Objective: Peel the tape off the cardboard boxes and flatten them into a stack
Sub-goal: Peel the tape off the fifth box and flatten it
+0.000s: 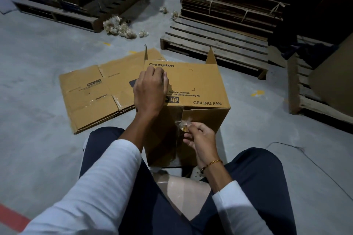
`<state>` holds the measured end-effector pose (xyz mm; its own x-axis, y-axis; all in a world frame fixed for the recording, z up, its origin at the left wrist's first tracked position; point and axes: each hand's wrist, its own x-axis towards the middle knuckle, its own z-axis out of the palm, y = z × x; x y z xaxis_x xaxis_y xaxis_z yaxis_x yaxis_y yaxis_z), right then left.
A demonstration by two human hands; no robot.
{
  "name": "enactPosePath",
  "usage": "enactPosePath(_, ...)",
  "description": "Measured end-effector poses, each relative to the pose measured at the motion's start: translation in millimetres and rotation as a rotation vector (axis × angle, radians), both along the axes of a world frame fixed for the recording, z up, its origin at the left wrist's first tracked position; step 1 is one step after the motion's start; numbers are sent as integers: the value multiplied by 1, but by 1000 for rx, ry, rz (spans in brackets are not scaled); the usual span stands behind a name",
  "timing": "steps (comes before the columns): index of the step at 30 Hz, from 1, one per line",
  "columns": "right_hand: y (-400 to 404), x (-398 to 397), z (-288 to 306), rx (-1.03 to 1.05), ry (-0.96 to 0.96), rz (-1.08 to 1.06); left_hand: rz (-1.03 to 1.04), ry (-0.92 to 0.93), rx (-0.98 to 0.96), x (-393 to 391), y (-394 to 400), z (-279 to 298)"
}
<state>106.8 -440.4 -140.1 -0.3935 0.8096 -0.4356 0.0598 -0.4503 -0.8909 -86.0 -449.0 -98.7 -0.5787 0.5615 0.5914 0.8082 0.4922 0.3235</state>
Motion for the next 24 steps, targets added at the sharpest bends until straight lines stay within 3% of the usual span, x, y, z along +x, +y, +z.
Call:
enactPosePath(6,-2,0,6,-233,142,36,2,1,-5,2,1,-1)
enactPosePath(11,1,-5,6,-238,170,17,-1,8,-6,1,2,0)
enactPosePath(13,4,0,1,-50,9,76,-6,6,-7,1,5,0)
enactPosePath(16,8,13,-8,516,-410,259,-29,18,-19,4,11,1)
enactPosePath(18,7,21,-10,743,-545,355,-38,21,-21,7,14,2)
enactPosePath(24,5,31,-29,986,-712,556,-40,5,-20,6,12,4)
